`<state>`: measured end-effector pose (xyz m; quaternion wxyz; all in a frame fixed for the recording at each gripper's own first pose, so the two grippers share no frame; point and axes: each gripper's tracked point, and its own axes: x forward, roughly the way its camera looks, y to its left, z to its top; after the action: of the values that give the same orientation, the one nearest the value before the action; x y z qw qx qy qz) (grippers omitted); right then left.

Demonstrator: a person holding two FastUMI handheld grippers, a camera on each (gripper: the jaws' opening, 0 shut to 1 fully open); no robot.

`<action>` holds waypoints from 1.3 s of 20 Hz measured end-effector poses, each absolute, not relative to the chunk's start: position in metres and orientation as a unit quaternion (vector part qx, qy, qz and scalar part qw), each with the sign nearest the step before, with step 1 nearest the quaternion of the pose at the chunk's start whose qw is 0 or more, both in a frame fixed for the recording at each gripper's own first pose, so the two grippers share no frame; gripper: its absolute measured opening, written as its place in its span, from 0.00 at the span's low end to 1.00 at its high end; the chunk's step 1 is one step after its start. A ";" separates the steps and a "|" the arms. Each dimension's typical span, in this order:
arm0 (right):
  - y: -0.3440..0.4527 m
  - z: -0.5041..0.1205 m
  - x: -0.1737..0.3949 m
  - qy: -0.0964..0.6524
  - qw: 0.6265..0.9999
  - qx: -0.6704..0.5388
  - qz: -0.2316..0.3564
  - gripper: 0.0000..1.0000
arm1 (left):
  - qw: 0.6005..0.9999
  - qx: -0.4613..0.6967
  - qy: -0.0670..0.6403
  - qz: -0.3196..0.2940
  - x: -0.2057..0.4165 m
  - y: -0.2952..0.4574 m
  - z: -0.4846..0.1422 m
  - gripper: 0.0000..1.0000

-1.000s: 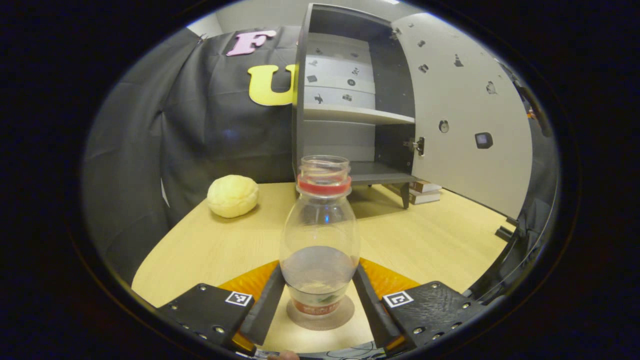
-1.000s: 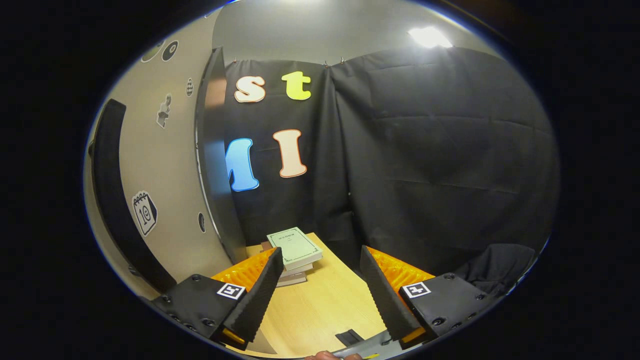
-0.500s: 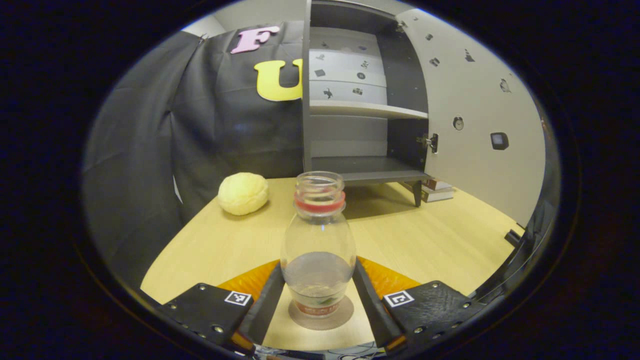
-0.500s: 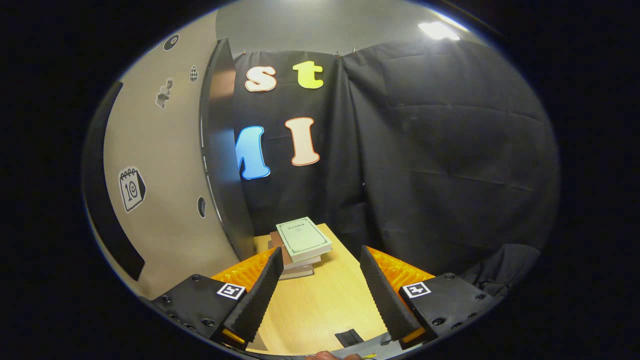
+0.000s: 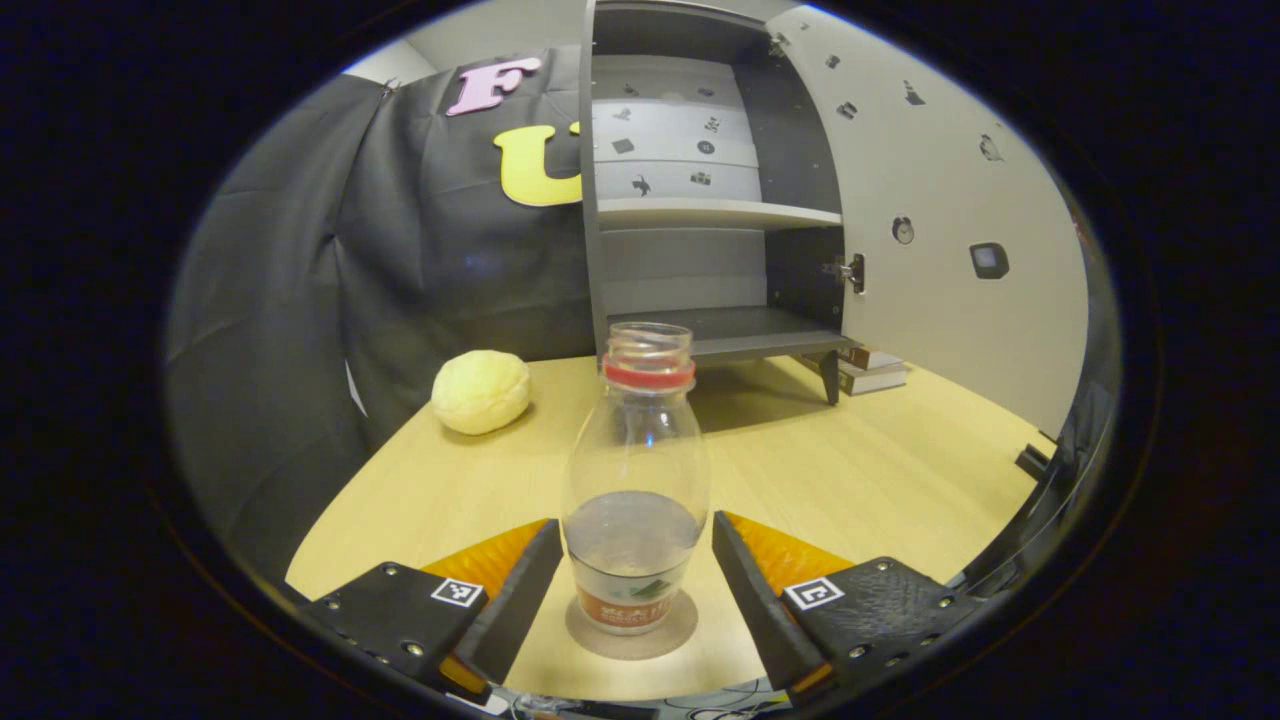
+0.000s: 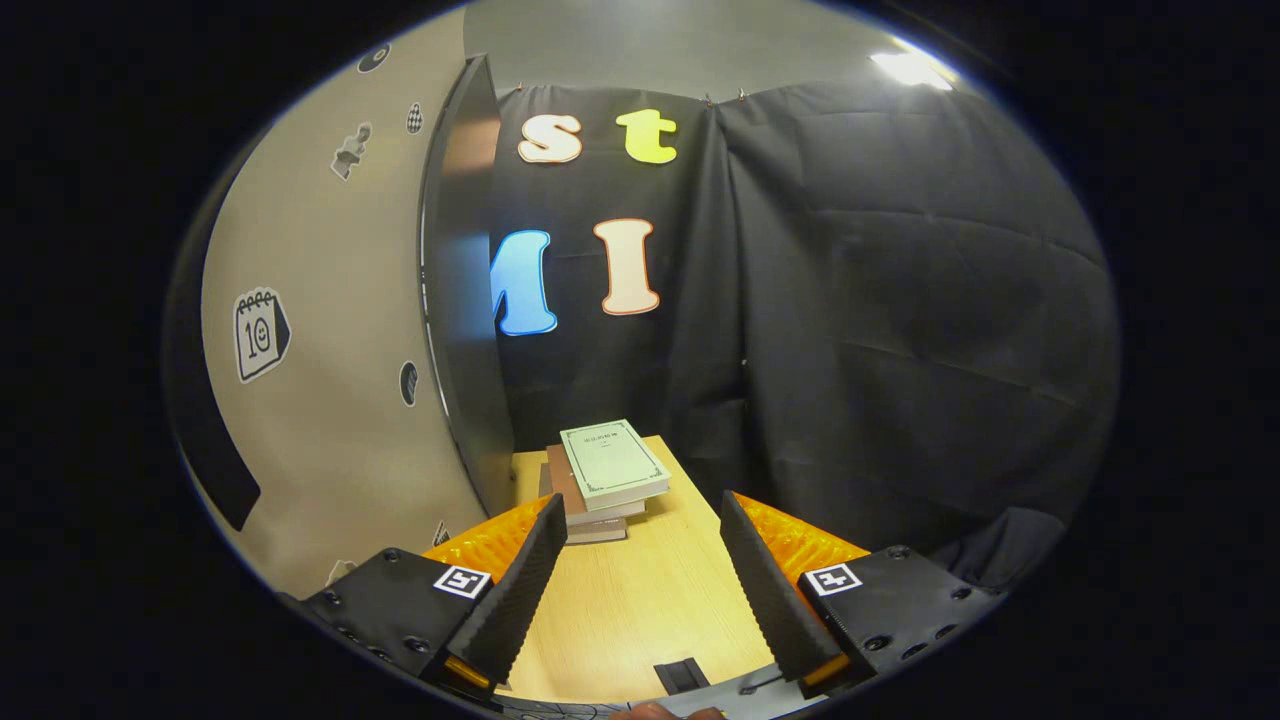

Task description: Open the cabinet door with the right hand, grasp the bottle in the cabinet with the left hand and place it on the coaster, then close the cabinet door with the right hand.

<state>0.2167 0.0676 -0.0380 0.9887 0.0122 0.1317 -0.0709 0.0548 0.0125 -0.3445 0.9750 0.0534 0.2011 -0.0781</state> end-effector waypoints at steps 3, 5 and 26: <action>0.065 -0.035 0.217 0.127 0.989 0.024 -0.070 0.98 | 0.973 0.059 0.211 -0.071 0.042 0.019 -0.343 0.93; 0.063 -0.032 0.216 0.123 0.990 0.025 -0.069 0.98 | 0.974 0.055 0.213 -0.062 0.032 0.026 -0.339 0.89; 0.116 0.082 0.192 0.038 0.995 0.051 0.073 0.92 | 0.986 -0.048 0.127 0.098 -0.025 0.081 -0.143 0.89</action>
<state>0.1916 0.1163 0.0824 0.9953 0.0510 0.0382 0.0731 -0.0254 0.0809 -0.1426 0.9858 -0.0485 0.1271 0.0981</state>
